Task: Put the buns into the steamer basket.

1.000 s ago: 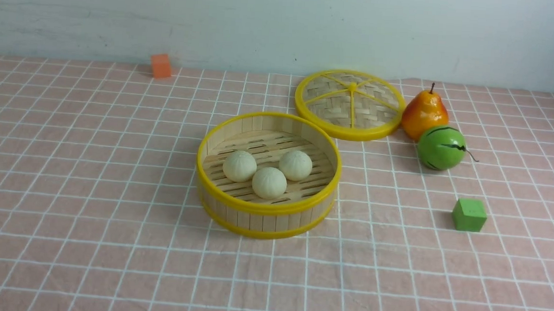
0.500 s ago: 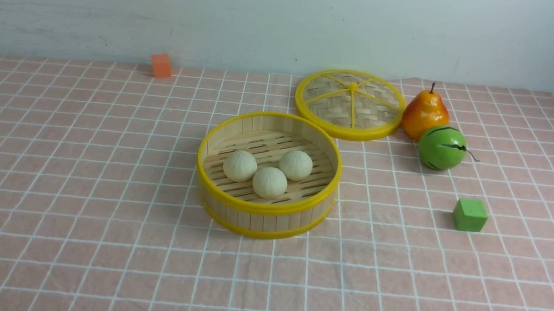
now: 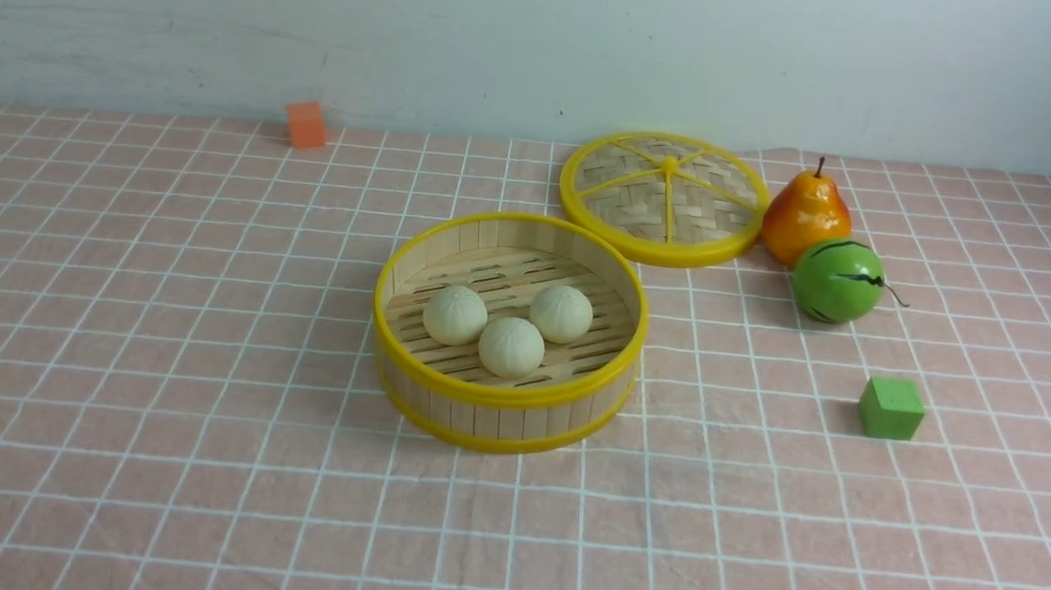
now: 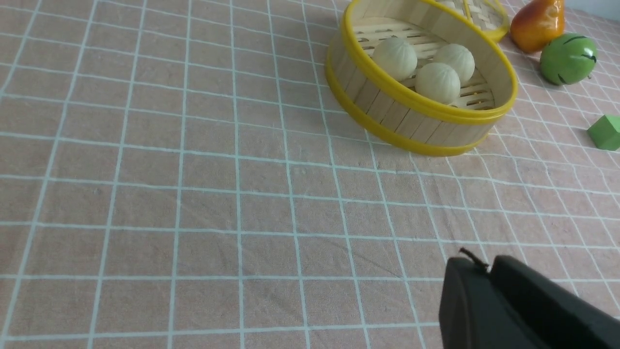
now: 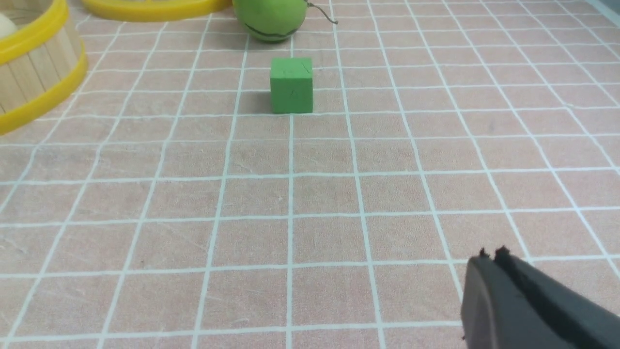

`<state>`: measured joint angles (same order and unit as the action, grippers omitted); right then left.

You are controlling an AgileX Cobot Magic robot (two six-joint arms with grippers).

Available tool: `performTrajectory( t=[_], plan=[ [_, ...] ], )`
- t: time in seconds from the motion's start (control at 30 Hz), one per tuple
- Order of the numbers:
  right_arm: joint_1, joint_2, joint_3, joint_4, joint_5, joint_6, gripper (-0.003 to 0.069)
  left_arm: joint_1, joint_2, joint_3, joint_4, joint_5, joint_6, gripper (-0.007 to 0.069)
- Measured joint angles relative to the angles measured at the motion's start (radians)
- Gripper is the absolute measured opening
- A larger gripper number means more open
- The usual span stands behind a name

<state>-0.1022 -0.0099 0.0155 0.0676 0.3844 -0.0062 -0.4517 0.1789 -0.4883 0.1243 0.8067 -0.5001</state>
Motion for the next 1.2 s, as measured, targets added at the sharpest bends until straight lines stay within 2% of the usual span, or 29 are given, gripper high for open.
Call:
performTrajectory(
  t=[0.87,1.07,1.2],
  plan=[
    [0.000,0.000,0.000,0.000,0.001,0.000,-0.0010,0.000,0.000,0.000,0.026,-0.001,0.000,0.0071],
    [0.000,0.000,0.000,0.000,0.002,0.000,-0.0003,0.030,-0.003,0.078,0.007,-0.212,0.031,0.0072],
    [0.000,0.000,0.000,0.000,0.002,0.000,0.0000,0.157,-0.020,0.211,-0.005,-0.467,0.081,0.0053]
  ],
)
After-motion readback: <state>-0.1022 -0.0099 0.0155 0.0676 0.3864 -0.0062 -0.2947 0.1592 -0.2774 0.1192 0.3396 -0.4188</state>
